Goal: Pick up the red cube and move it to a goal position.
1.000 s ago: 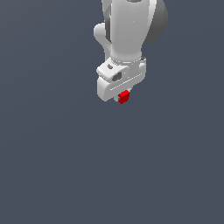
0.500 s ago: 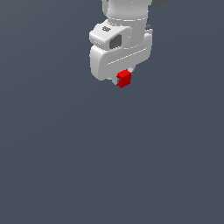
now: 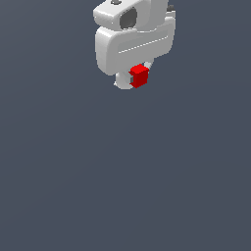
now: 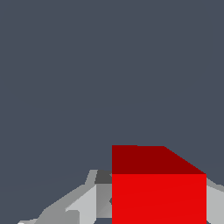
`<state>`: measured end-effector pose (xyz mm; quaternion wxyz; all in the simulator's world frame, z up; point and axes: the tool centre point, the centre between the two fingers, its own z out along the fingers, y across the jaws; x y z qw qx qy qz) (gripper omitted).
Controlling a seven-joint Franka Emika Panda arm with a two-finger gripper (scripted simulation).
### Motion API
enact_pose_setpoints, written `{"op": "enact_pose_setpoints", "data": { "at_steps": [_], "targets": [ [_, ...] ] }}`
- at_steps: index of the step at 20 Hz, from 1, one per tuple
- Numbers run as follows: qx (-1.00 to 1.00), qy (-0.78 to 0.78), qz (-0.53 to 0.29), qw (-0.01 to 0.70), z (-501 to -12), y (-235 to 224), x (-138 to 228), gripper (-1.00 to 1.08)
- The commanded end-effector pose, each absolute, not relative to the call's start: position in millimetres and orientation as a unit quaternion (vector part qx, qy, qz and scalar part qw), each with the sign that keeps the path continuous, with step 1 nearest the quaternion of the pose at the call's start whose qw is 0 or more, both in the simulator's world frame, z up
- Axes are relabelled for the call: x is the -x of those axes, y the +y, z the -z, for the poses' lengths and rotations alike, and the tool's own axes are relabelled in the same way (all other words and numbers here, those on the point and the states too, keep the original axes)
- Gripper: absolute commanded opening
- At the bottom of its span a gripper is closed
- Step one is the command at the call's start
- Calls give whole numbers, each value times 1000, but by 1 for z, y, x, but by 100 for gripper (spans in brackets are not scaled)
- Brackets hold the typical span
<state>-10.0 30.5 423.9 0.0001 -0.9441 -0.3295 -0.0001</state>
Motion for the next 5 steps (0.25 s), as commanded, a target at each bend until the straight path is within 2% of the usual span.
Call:
{"op": "enact_pose_setpoints", "data": {
  "at_steps": [1,5],
  "targets": [
    [944,-329,0,0,-428,30,9,-100],
    [944,-329,0,0,-428,30,8,-100]
  ]
}}
